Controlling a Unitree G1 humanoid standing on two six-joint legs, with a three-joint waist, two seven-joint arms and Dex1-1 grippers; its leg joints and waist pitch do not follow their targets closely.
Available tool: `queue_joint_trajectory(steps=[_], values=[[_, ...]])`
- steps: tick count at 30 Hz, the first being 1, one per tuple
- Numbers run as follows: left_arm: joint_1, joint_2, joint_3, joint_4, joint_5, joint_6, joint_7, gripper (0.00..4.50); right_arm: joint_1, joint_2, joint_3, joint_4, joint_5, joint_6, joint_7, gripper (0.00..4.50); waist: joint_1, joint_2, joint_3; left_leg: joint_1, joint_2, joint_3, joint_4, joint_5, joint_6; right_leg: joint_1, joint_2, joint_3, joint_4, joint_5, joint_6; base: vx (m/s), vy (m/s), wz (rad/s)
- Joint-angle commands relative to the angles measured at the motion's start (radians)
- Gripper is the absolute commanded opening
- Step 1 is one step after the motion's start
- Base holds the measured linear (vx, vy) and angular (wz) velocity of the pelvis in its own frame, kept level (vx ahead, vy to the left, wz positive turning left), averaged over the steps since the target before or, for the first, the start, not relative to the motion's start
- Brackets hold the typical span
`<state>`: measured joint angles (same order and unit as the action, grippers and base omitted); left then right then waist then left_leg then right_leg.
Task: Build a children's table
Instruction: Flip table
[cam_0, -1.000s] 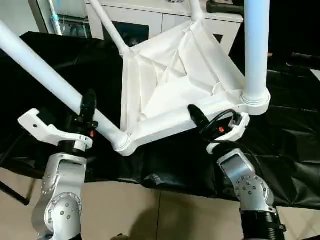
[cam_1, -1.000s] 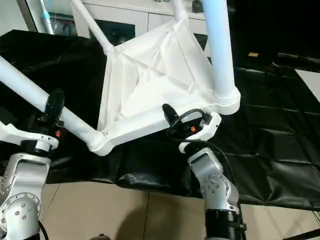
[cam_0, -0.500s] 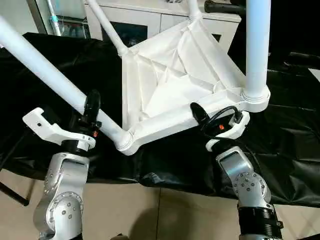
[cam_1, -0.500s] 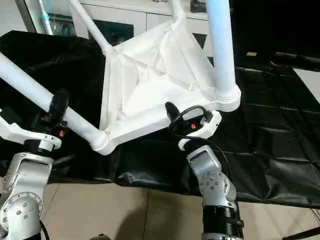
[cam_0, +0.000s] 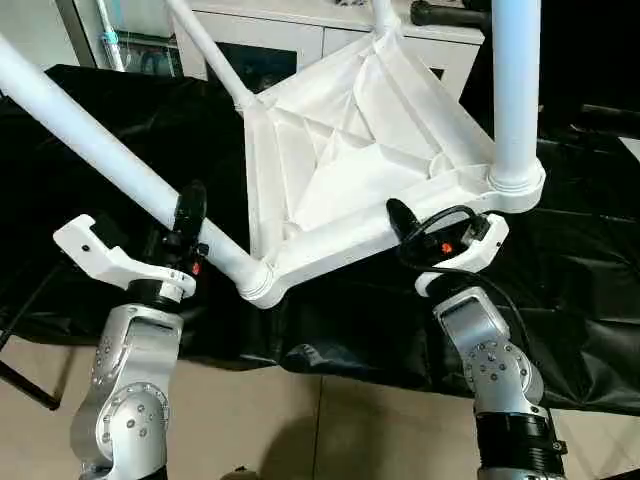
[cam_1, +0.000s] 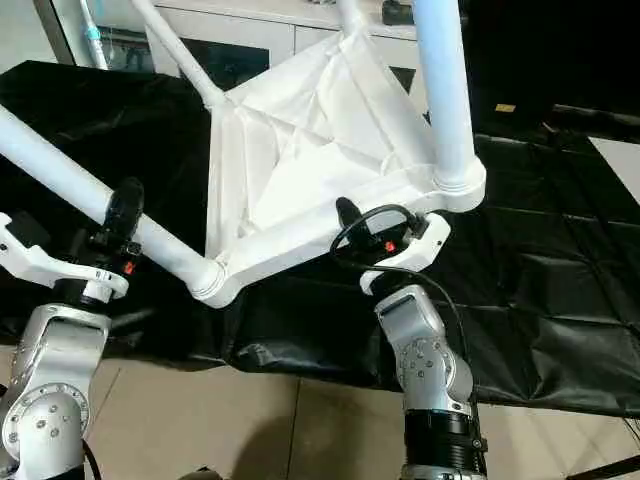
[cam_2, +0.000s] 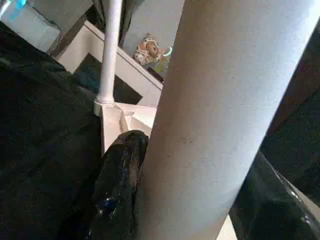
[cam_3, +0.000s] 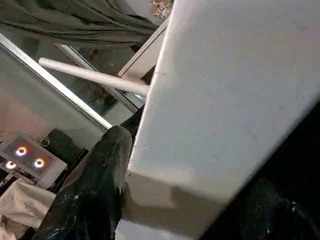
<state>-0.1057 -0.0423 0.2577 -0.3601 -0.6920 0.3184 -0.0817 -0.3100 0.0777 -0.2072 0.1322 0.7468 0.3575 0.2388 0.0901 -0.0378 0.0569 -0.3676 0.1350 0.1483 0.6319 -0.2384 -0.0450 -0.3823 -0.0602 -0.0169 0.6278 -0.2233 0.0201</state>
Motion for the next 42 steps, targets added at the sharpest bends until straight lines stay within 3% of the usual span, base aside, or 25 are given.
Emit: queue_joint_trajectory(steps=[1, 2, 7, 12, 19, 20, 26, 34, 42], values=[[-0.029, -0.036, -0.001, -0.001, -0.042, -0.011, -0.004, 2.90, 0.006, -0.032, 0.009, -0.060, -0.062, -0.051, 0.019, 2.43, -0.004, 0.009, -0.060, 0.009, 0.077, -0.021, -0.089, 0.009, -0.006, 0.046, -0.075, 0.038, -0.049, 0.125, -0.207, 0.000, 0.000, 0.00], [-0.028, -0.034, -0.001, -0.001, -0.037, -0.014, -0.003, 3.19, 0.006, -0.032, 0.011, -0.065, -0.066, -0.053, 0.014, 2.43, -0.004, 0.008, -0.059, 0.009, 0.077, -0.021, -0.090, 0.009, -0.007, 0.046, -0.075, 0.038, -0.049, 0.128, -0.208, 0.000, 0.000, 0.00], [-0.029, -0.038, 0.005, 0.002, -0.040, -0.020, 0.002, 3.50, -0.010, -0.048, 0.012, -0.092, -0.101, -0.073, -0.015, 2.43, -0.005, 0.007, -0.060, 0.010, 0.078, -0.020, -0.087, 0.025, 0.005, 0.046, -0.075, 0.038, -0.048, 0.134, -0.205, 0.000, 0.000, 0.00], [-0.028, -0.031, 0.006, 0.004, -0.053, -0.028, 0.010, 4.01, -0.031, -0.061, -0.012, -0.114, -0.102, -0.082, -0.039, 2.43, -0.003, 0.006, -0.059, 0.012, 0.078, -0.020, -0.089, 0.011, -0.006, 0.044, -0.072, 0.038, -0.049, 0.116, -0.195, 0.000, 0.000, 0.00], [-0.034, -0.014, 0.026, 0.028, -0.028, -0.039, 0.049, 4.48, -0.063, -0.133, -0.041, -0.166, -0.186, -0.125, -0.107, 2.43, 0.000, 0.007, -0.061, 0.011, 0.074, -0.018, -0.086, 0.026, -0.022, 0.046, -0.069, 0.037, -0.049, 0.136, -0.166, 0.000, 0.000, 0.00], [-0.035, -0.008, 0.031, 0.037, -0.019, -0.041, 0.057, 4.50, -0.071, -0.154, -0.049, -0.185, -0.204, -0.135, -0.121, 2.43, 0.002, 0.011, -0.061, 0.013, 0.074, -0.018, -0.085, 0.022, -0.026, 0.044, -0.069, 0.038, -0.048, 0.135, -0.161, 0.000, 0.000, 0.00], [-0.042, 0.001, 0.058, 0.070, 0.017, -0.065, 0.106, 4.50, -0.084, -0.204, -0.061, -0.223, -0.231, -0.134, -0.141, 2.32, 0.002, 0.006, -0.062, 0.010, 0.071, -0.018, -0.084, 0.013, -0.030, 0.049, -0.067, 0.038, -0.049, 0.144, -0.141, 0.000, 0.000, 0.00], [-0.036, -0.005, 0.052, 0.086, 0.032, -0.057, 0.136, 4.50, -0.091, -0.252, -0.062, -0.232, -0.282, -0.163, -0.164, 2.21, -0.003, 0.007, -0.062, 0.010, 0.072, -0.018, -0.082, 0.011, -0.016, 0.048, -0.068, 0.038, -0.048, 0.138, -0.162, 0.000, 0.000, 0.00], [-0.035, -0.001, 0.067, 0.113, 0.030, -0.056, 0.158, 4.50, -0.118, -0.300, -0.080, -0.222, -0.335, -0.183, -0.179, 2.13, -0.003, 0.007, -0.062, 0.012, 0.073, -0.018, -0.083, -0.009, -0.021, 0.046, -0.066, 0.037, -0.051, 0.109, -0.166, 0.000, 0.000, 0.00]])
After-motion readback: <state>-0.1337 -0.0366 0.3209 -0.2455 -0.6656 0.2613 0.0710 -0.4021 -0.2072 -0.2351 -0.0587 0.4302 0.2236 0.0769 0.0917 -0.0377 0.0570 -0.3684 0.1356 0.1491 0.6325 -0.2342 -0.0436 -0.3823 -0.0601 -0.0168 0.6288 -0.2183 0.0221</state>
